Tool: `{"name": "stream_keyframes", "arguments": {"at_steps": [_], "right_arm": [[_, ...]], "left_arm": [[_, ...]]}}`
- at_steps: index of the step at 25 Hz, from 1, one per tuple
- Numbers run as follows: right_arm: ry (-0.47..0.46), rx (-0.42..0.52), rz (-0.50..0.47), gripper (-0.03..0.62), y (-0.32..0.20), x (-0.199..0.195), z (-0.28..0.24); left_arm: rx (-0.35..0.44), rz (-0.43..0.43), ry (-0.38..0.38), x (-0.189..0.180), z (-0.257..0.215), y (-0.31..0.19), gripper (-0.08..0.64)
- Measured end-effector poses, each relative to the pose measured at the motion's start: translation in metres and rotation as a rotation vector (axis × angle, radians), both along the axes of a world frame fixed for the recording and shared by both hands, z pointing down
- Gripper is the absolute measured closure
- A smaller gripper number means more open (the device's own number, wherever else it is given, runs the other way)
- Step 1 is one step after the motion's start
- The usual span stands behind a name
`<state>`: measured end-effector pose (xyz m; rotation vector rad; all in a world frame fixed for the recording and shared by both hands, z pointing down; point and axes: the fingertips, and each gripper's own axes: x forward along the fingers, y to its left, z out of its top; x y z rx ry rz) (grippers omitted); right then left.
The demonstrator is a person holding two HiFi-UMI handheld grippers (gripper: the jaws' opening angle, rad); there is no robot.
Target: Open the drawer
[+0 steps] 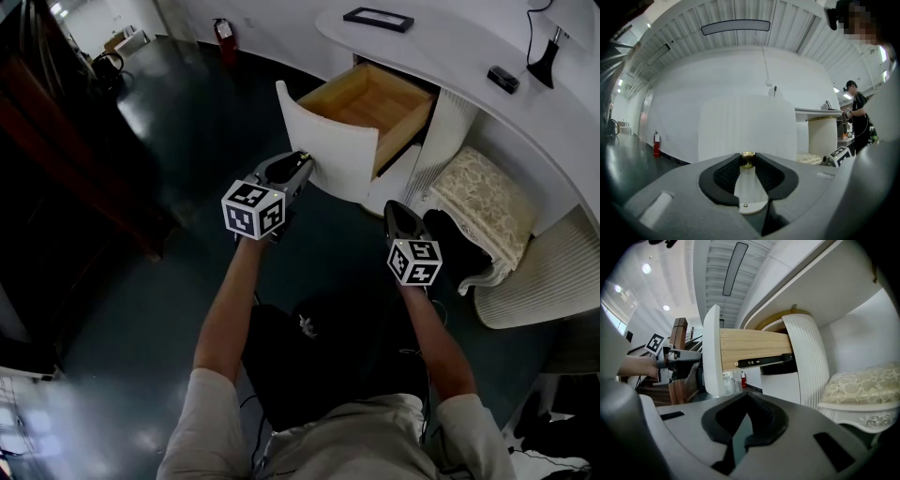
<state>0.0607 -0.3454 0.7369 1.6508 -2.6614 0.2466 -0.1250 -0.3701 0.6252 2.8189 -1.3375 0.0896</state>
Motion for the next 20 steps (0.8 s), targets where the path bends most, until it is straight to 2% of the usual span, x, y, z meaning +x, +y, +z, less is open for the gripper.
{"name": "stream_keyframes", "arguments": {"at_steps": [8, 12, 15, 18, 20], "right_arm": [[0.018, 0.003, -0.012, 0.577, -0.008, -0.003, -0.004], [0.046, 0.025, -0.027, 0.577, -0.023, -0.006, -0.013], [0.032, 0.044, 0.024, 0.577, -0.031, 0.000, -0.025], [0.021, -0.014, 0.090, 0.577, -0.032, 0.012, -0.035], [0.045, -0.064, 0.088, 0.577, -0.033, 0.010, -0.046]], "left_arm": [[0.015, 0.009, 0.005, 0.000, 0.000, 0.002, 0.454], [0.049, 0.022, 0.014, -0.001, -0.005, -0.002, 0.454], [0.067, 0.016, 0.052, -0.004, -0.006, -0.002, 0.454], [0.031, -0.006, 0.053, -0.003, -0.002, -0.001, 0.454], [-0.022, -0.019, 0.010, -0.002, -0.001, -0.004, 0.454]]}}
